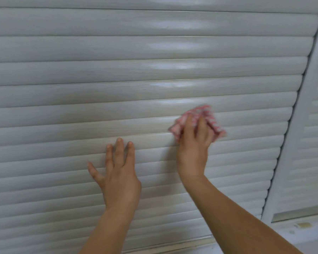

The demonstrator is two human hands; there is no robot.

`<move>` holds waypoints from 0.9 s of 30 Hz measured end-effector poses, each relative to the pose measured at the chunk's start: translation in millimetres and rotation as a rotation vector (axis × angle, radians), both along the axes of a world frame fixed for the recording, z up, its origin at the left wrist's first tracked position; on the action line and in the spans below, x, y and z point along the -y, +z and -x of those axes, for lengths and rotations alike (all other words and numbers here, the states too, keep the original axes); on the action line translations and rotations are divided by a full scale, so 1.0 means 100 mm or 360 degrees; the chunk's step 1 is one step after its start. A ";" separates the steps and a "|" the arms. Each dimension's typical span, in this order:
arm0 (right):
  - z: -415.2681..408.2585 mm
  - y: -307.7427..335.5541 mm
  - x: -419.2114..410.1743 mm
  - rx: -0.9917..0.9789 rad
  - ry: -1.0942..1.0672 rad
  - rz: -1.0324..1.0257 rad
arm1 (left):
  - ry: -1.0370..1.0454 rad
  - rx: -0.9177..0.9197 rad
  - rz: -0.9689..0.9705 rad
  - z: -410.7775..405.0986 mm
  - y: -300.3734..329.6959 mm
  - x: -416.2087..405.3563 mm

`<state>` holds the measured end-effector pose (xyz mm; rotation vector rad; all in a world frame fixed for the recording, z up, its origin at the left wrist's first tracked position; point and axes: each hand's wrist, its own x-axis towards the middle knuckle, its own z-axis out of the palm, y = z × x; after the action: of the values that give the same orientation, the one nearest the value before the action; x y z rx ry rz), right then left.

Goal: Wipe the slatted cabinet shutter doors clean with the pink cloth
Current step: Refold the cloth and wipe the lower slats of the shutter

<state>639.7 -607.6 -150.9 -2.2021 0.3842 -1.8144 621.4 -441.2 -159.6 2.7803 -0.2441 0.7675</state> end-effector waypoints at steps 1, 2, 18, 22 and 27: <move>-0.01 -0.03 -0.13 -0.0055 0.0076 0.0212 | 0.0002 -0.0013 0.0027 0.01 0.00 0.02; -0.01 -0.06 -0.23 -0.0100 0.0150 0.0410 | 0.0007 -0.0026 0.0054 0.01 0.00 0.04; 0.31 0.12 0.23 -0.0179 0.0254 0.0077 | -0.0078 -0.0113 0.0191 0.16 0.09 0.19; 0.28 0.13 0.11 -0.0312 0.0366 0.0830 | -0.0170 -0.0048 0.0186 0.22 0.19 0.32; 0.31 0.25 0.41 -0.0307 0.0200 0.0845 | -0.0214 -0.0014 0.0166 0.24 0.28 0.35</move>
<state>608.6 -648.4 -126.0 -2.6839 -0.2307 -1.7923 597.3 -475.7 -131.9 2.6379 -0.3743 0.7138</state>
